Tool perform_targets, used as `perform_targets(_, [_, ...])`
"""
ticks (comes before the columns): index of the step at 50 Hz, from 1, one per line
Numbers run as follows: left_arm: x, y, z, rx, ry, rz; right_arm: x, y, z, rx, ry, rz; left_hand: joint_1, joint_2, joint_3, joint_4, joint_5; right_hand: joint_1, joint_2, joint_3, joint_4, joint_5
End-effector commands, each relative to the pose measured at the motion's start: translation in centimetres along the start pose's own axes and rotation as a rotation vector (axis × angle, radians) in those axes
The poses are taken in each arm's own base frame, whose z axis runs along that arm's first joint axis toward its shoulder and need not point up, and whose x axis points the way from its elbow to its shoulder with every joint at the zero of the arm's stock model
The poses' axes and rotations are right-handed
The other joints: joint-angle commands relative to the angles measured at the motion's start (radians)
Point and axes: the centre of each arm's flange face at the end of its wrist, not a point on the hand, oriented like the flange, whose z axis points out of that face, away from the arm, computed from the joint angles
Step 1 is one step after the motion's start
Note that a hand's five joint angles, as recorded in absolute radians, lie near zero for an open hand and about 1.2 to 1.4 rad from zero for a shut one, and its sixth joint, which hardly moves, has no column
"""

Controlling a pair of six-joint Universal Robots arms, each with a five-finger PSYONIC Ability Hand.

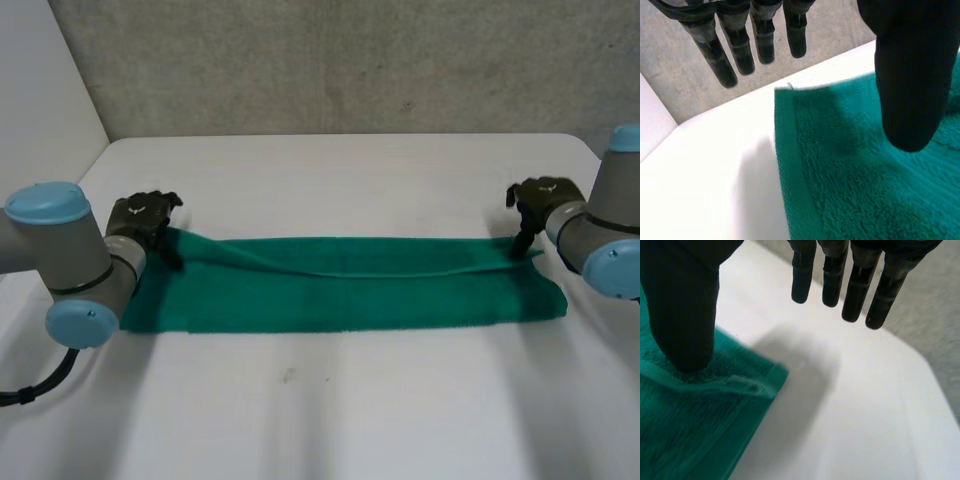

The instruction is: Fold the towel.

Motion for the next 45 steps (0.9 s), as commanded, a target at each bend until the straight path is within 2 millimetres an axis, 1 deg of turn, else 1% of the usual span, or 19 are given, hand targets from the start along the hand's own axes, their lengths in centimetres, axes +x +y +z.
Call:
perform_targets(1, [0.1,-1.3,-0.8,0.026,0.008,0.006,1.4,-3.5,-2.8,0.100,0.028,0.010,-0.043,-0.074,-0.084,-0.073,-0.068,0.004,-0.046,-0.041,-0.039,-0.037])
perform_targets(3, [0.1,-1.4,-1.0,0.028,0.010,0.008,0.7,-3.7,-3.5,0.107,-0.008,-0.020,-0.043,-0.074,-0.084,-0.073,-0.068,0.004,-0.046,-0.041,-0.039,-0.037])
perform_targets(5, [0.3,-1.3,-1.0,0.027,0.014,0.011,0.3,-3.5,-3.8,0.105,-0.036,-0.056,-0.040,-0.071,-0.081,-0.070,-0.065,0.001,-0.049,-0.044,-0.041,-0.040])
perform_targets(6, [0.3,-1.3,-1.0,0.026,0.015,0.014,0.1,-3.3,-3.9,0.101,-0.050,-0.077,-0.037,-0.068,-0.078,-0.067,-0.062,-0.010,-0.061,-0.056,-0.053,-0.052])
perform_targets(7, [0.4,-1.1,-0.9,0.023,0.016,0.020,-0.4,-2.7,-3.9,0.084,-0.072,-0.125,-0.037,-0.068,-0.078,-0.067,-0.062,-0.039,-0.090,-0.085,-0.082,-0.081])
perform_targets(13, [0.7,-0.4,-0.4,0.029,0.021,0.049,-1.5,-1.5,-3.7,0.062,-0.106,-0.239,-0.028,-0.059,-0.069,-0.058,-0.053,-0.075,-0.125,-0.121,-0.118,-0.116])
perform_targets(14, [0.8,-0.3,-0.3,0.031,0.024,0.056,-2.0,-0.8,-3.4,0.052,-0.118,-0.252,-0.028,-0.059,-0.069,-0.058,-0.053,-0.072,-0.122,-0.118,-0.115,-0.113])
perform_targets(17, [1.1,-0.1,0.4,0.066,0.023,0.090,-2.5,0.0,-2.6,0.039,-0.126,-0.264,-0.019,-0.050,-0.061,-0.049,-0.045,-0.072,-0.122,-0.118,-0.115,-0.113])
perform_targets(18, [1.1,-0.1,0.4,0.066,0.023,0.090,-2.7,0.4,-2.0,0.038,-0.127,-0.264,-0.019,-0.050,-0.061,-0.049,-0.045,-0.069,-0.119,-0.115,-0.112,-0.110])
perform_targets(22, [1.2,0.0,1.3,0.104,0.015,0.134,-2.9,0.7,-0.6,0.045,-0.114,-0.265,0.004,-0.027,-0.037,-0.026,-0.021,-0.057,-0.108,-0.103,-0.100,-0.099])
perform_targets(24, [1.2,-0.1,1.6,0.113,0.013,0.140,-2.8,0.7,-0.3,0.049,-0.109,-0.262,0.016,-0.015,-0.025,-0.014,-0.009,-0.051,-0.102,-0.097,-0.094,-0.093])
perform_targets(25, [1.2,-0.1,2.0,0.125,0.010,0.151,-2.7,0.4,0.5,0.074,-0.089,-0.262,0.039,0.008,-0.002,0.009,0.014,-0.043,-0.093,-0.088,-0.086,-0.084])
perform_targets(26, [1.2,-0.3,2.7,0.144,0.005,0.162,-2.6,0.3,0.8,0.081,-0.079,-0.261,0.043,0.012,0.001,0.012,0.017,-0.040,-0.090,-0.085,-0.083,-0.081])
perform_targets(28, [1.1,-0.3,3.2,0.155,0.000,0.167,-2.3,0.1,1.4,0.099,-0.050,-0.254,0.043,0.012,0.001,0.012,0.017,-0.034,-0.084,-0.080,-0.077,-0.075])
perform_targets(30, [1.0,-0.7,4.0,0.177,-0.012,0.165,-1.6,-0.3,2.2,0.126,0.026,-0.235,0.046,0.014,0.004,0.015,0.020,-0.022,-0.072,-0.068,-0.065,-0.063])
perform_targets(35, [0.7,-1.8,4.8,0.228,-0.036,0.153,-0.9,-1.4,2.8,0.196,0.131,-0.175,0.066,0.035,0.025,0.036,0.041,-0.022,-0.072,-0.068,-0.065,-0.063])
perform_targets(41, [0.6,-2.1,4.6,0.238,-0.042,0.140,-1.4,-1.9,2.2,0.216,0.097,-0.131,0.063,0.032,0.022,0.033,0.038,-0.022,-0.072,-0.068,-0.065,-0.063])
perform_targets(44, [0.8,-2.1,3.7,0.219,-0.034,0.139,-1.6,-1.8,1.8,0.206,0.084,-0.129,0.057,0.026,0.016,0.027,0.032,-0.022,-0.072,-0.068,-0.065,-0.063])
perform_targets(45, [0.9,-2.1,3.1,0.210,-0.028,0.138,-1.4,-1.7,1.0,0.179,0.074,-0.132,0.051,0.020,0.010,0.021,0.026,-0.022,-0.072,-0.068,-0.065,-0.063])
